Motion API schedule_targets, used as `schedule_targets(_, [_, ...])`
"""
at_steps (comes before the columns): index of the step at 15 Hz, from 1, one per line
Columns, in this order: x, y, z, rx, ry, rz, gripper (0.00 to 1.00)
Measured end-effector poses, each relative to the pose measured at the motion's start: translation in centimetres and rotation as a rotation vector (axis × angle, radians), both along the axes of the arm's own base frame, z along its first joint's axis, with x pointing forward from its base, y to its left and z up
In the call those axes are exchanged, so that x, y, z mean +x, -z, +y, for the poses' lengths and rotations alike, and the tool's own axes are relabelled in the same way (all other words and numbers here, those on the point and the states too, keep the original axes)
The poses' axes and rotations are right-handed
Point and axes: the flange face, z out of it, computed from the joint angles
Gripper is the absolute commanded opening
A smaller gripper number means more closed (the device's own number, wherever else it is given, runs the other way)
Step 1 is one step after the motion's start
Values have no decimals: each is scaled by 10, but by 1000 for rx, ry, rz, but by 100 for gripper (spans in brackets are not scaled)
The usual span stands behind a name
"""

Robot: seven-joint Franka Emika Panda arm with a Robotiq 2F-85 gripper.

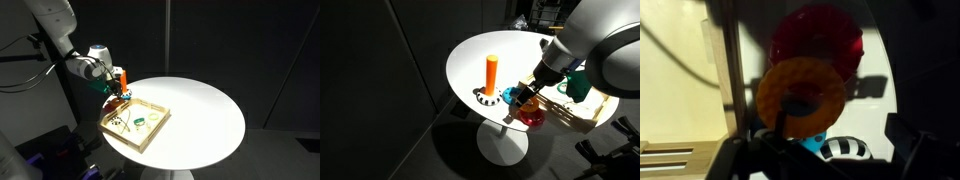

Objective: Put the orange ring on the tray

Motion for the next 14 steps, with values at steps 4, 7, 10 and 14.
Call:
schedule_targets(4, [5, 10, 10, 18, -11, 9, 100])
schedule_targets(7, [7, 17, 13, 26, -12, 20, 100])
schedule_targets(10, [9, 23, 16, 35, -10, 31, 66])
schedule_targets(14, [12, 29, 15, 40, -4, 45, 32])
